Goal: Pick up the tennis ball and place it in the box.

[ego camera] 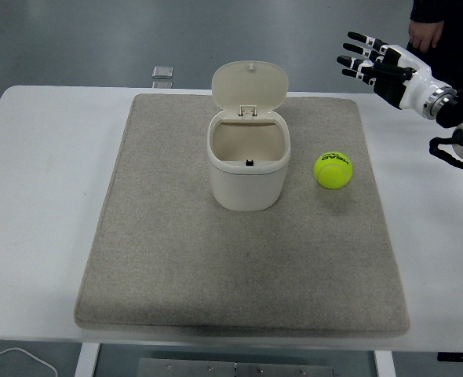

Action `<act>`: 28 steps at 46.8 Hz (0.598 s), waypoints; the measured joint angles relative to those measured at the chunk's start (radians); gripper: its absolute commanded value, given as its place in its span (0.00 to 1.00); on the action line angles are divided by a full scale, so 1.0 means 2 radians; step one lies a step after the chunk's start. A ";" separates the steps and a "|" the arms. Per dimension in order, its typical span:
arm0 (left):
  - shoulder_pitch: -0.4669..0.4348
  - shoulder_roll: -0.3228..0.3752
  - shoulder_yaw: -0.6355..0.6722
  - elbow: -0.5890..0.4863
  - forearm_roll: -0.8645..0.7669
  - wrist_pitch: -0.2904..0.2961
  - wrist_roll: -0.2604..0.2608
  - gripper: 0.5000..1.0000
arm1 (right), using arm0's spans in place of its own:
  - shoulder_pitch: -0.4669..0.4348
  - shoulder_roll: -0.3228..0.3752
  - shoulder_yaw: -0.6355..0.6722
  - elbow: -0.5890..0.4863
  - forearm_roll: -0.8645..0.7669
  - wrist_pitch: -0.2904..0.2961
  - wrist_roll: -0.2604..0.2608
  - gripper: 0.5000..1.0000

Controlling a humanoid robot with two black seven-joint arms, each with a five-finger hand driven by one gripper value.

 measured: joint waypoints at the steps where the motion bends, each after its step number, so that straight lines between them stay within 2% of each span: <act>1: 0.000 0.000 0.000 0.000 0.000 0.000 0.000 0.98 | 0.000 -0.001 0.000 0.001 -0.006 0.003 0.003 0.86; 10: 0.000 0.000 0.000 0.000 0.000 0.000 0.000 0.98 | -0.004 -0.024 -0.003 0.016 -0.077 0.046 0.029 0.86; 21: 0.000 0.000 0.000 0.000 0.000 0.000 0.000 0.98 | -0.005 -0.051 -0.009 0.018 -0.180 0.109 0.082 0.86; 28: 0.000 0.000 0.000 0.000 0.000 0.000 0.000 0.98 | 0.001 -0.066 -0.045 0.023 -0.218 0.119 0.120 0.86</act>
